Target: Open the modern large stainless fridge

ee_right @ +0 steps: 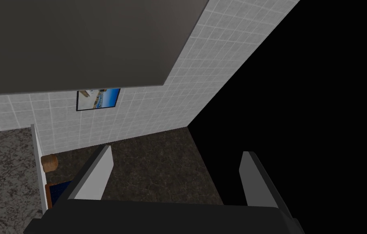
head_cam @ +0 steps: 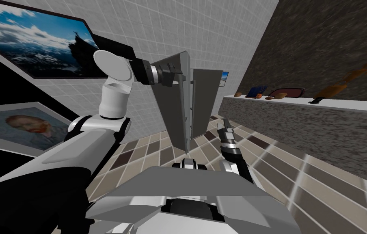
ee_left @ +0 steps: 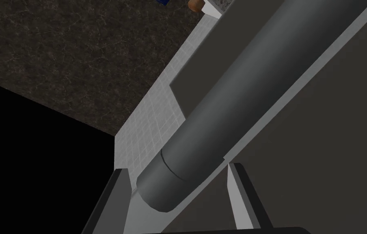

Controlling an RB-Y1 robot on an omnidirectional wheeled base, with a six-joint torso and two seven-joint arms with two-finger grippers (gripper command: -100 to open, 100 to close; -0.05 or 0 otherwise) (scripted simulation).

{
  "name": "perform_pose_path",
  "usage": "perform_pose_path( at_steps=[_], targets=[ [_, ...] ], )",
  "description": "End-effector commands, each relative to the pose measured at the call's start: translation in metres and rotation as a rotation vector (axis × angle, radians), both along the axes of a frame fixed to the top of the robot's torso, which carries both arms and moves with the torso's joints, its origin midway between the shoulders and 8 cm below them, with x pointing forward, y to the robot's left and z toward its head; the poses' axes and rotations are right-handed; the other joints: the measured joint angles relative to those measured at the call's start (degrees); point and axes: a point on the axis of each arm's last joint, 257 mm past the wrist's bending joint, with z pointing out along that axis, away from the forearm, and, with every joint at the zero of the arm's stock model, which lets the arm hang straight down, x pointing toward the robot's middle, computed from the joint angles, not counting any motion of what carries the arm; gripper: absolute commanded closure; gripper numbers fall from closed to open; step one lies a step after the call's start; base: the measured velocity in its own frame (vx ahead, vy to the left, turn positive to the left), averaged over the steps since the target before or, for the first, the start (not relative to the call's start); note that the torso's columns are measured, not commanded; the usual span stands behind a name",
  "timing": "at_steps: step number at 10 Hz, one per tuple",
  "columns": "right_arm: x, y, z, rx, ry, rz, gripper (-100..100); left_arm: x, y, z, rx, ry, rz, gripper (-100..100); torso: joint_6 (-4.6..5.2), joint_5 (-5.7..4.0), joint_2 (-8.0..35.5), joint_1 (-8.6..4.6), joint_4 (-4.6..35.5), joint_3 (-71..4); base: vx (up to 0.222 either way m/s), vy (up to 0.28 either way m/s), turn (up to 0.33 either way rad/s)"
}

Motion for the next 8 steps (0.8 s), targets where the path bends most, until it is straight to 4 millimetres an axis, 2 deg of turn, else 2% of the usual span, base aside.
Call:
perform_pose_path(
  at_steps=[1,2,8],
  targets=[
    [0.000,0.000,0.000,0.000,0.000,0.000,0,-0.021,-0.020,-0.002,0.002,0.004,-0.074,100,-0.02,-0.08,-0.24,-0.31,-0.03,-0.24,-0.012,0.201,-0.059],
    [0.000,0.000,0.000,0.000,0.000,0.000,0,-0.031,-0.028,-0.002,0.001,0.005,-0.107,100,0.19,-0.16,-0.25,-0.11,0.07,-0.26,0.036,0.303,-0.144],
    [0.000,0.000,0.000,0.000,0.000,0.000,0,-0.093,-0.070,-0.004,0.002,0.015,-0.303,100,-0.04,0.09,-0.07,0.25,-0.06,-0.02,-0.005,0.245,-0.084]
  ],
)
